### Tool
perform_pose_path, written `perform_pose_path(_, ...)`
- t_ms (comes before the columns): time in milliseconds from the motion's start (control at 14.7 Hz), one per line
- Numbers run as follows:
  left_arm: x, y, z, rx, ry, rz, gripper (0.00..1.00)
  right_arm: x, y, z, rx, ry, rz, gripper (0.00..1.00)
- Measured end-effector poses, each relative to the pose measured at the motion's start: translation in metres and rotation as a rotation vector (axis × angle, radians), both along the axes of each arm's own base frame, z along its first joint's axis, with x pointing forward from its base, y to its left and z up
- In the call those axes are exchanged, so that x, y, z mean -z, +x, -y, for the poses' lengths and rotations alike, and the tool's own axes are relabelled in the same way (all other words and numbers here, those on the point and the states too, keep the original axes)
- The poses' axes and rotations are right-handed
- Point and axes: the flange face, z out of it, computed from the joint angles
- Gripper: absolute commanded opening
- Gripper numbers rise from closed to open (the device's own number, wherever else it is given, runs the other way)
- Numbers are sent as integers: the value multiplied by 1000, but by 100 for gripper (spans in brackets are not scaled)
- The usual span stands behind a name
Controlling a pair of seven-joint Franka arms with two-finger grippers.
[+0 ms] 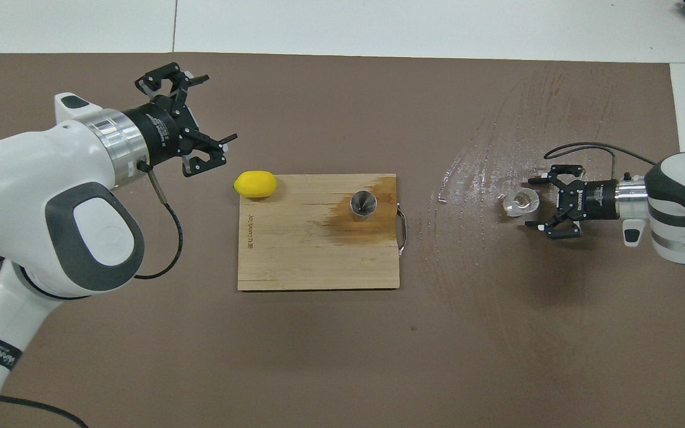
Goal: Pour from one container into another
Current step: 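Withdraw the left gripper while the right gripper grasps the glass cup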
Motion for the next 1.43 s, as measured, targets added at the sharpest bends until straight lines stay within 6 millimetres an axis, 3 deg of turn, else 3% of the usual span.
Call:
perform_pose_path(205,-16,12,-26,37,165,66,100,1,-6,-2,-2,7,9,100)
perform_pose_path(682,-42,17,-31,221,484,76,100,-1,-6,-7,32,44,19,80)
perform_pose_path(886,-41,10,-39,412,599,49,100,-3,-2,-18,40,74,42,79)
perform_pose_path(1159,-47,-7,-76,824,770,31,100,-3,-2,-18,38,73,50,70)
perform_pose_path(1295,-52,-17,-96,1035,830,55,100,-3,-2,-18,38,72,51,50)
perform_pose_path(1432,-58,-29,-117,1235,866,80,100,-4,-2,-18,41,75,53,14)
